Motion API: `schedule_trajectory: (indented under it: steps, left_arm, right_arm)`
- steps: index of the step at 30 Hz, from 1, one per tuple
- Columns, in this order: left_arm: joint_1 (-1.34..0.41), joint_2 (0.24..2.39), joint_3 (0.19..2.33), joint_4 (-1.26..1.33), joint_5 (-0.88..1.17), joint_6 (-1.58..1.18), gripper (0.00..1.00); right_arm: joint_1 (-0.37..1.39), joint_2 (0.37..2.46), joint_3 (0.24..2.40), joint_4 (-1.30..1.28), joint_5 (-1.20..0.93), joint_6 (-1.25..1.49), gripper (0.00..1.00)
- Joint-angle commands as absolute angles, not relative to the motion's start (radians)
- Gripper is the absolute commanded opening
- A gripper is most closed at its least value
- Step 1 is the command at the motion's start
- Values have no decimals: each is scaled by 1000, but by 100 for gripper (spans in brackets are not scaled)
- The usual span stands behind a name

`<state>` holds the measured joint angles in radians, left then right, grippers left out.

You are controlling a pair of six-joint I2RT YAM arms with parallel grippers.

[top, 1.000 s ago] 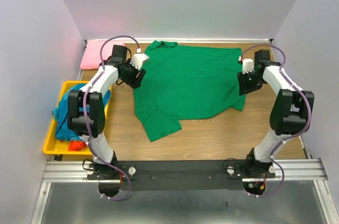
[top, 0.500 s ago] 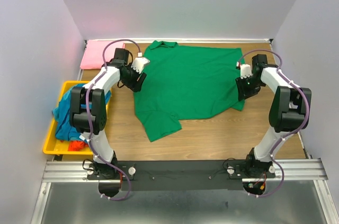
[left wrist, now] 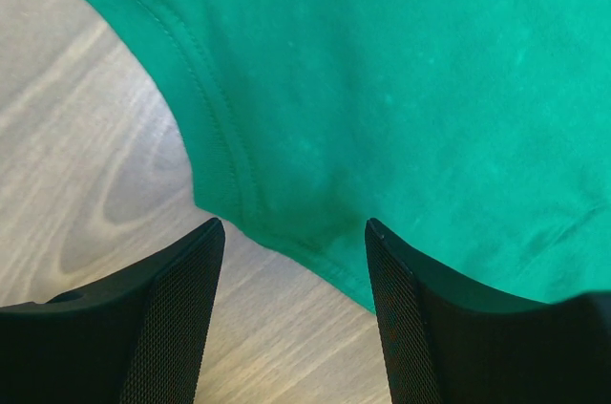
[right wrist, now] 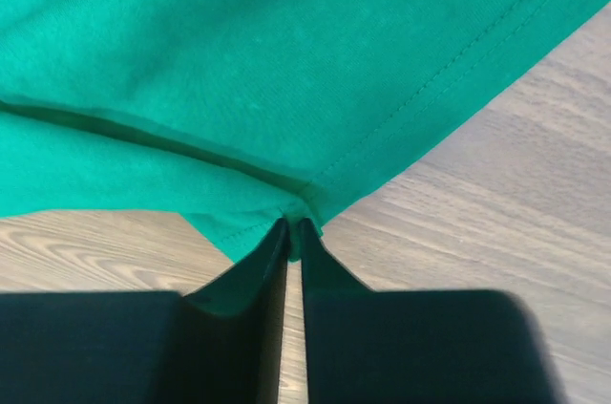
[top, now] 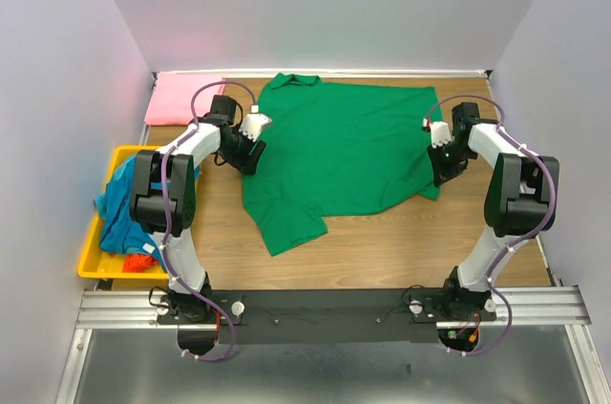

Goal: Fold and stack the t-shirts
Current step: Flatten the tshirt out

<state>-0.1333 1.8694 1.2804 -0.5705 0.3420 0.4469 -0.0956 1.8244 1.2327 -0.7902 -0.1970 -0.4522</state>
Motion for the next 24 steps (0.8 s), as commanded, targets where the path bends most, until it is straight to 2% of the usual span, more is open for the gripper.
schedule_trajectory:
  steps: [1, 3, 11, 21, 24]
  left_arm:
    - [-138, 1882, 1269, -574, 364, 434, 68]
    - [-138, 1882, 1262, -578, 359, 436, 66]
    - [-133, 1896, 1241, -621, 270, 454, 45]
    - [-121, 1885, 1253, -650, 235, 468, 44]
    - [-121, 1882, 1258, -661, 229, 479, 45]
  right_arm:
    - [-101, 1833, 1226, -810, -170, -483, 7]
    - [-101, 1819, 1241, -822, -158, -495, 1]
    - [-101, 1691, 1267, -874, -109, -661, 1]
    - [-83, 1442, 1031, -924, -55, -992, 1]
    - [-65, 1411, 979, -928, -48, -1017, 11]
